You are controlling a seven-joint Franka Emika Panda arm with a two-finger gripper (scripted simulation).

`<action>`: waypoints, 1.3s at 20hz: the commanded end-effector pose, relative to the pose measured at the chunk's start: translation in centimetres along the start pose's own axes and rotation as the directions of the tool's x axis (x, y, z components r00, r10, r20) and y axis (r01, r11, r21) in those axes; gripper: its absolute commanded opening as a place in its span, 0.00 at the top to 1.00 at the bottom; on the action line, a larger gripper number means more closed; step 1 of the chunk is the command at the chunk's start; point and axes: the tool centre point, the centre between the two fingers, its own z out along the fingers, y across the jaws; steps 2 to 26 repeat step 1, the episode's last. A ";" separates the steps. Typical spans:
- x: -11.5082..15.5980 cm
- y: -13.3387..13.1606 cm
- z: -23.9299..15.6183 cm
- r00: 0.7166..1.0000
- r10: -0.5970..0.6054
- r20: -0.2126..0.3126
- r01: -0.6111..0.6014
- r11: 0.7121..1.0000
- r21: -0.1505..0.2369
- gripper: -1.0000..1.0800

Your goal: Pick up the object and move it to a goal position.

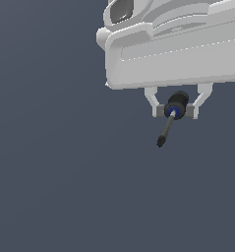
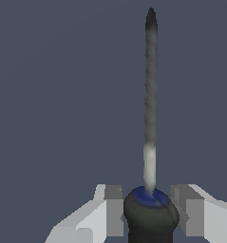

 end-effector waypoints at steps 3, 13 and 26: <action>0.1 -0.2 -0.3 1.000 -0.002 -0.003 0.002 1.000 0.003 1.00; 0.1 -0.2 -0.3 1.000 -0.002 -0.003 0.002 1.000 0.003 1.00; 0.1 -0.2 -0.3 1.000 -0.002 -0.003 0.002 1.000 0.003 1.00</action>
